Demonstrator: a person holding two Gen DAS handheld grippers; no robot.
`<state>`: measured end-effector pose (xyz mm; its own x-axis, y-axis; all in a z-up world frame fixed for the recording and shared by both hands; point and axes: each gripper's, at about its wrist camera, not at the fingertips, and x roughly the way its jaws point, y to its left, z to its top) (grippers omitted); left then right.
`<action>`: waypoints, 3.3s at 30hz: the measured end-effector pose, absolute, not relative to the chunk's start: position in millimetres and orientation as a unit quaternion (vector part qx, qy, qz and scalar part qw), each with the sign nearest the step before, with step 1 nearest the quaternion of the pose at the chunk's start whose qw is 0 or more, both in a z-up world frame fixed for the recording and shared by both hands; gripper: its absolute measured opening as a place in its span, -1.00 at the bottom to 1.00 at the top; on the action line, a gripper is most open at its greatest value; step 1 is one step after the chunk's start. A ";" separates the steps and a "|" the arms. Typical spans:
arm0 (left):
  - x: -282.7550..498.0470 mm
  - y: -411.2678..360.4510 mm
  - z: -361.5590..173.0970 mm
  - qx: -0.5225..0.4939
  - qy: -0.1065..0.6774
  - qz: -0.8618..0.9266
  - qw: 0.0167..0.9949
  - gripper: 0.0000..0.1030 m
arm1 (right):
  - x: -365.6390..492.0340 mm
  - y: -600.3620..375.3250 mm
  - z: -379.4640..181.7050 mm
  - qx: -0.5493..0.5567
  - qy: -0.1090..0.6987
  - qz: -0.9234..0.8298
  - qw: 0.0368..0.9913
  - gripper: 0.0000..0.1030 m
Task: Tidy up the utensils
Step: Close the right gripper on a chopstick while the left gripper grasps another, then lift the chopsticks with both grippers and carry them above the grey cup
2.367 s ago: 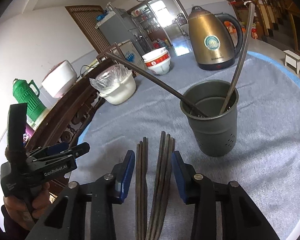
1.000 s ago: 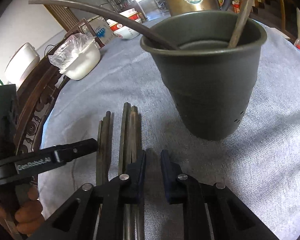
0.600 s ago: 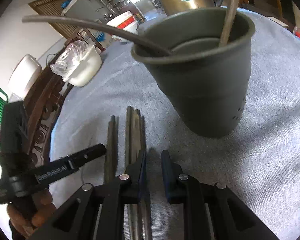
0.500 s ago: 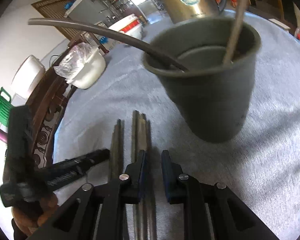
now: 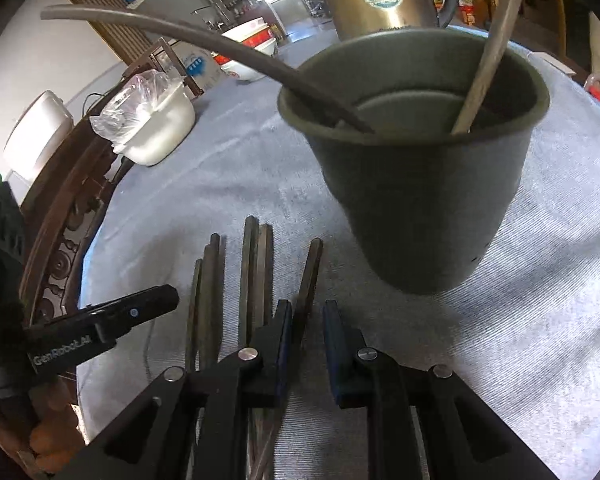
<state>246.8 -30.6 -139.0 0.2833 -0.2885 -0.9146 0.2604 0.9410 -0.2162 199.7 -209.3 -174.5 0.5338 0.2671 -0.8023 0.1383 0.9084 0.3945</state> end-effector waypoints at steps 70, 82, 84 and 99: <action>165.4 -77.9 149.7 0.006 0.243 -0.226 0.943 -0.90 | 109.7 -277.0 70.0 0.175 0.086 0.058 0.979 -0.87; 181.6 -119.3 141.4 -0.033 0.215 -0.242 0.946 -0.90 | 117.5 -276.7 65.1 0.130 0.051 -0.016 0.990 -0.87; 187.2 -125.1 127.1 -0.036 0.229 -0.241 0.942 -0.90 | 120.3 -276.9 57.0 0.130 0.062 -0.019 0.989 -0.87; 202.9 -141.2 74.6 -0.013 0.296 -0.219 0.930 -0.90 | 113.4 -301.8 41.5 0.182 0.081 -0.020 0.980 -0.87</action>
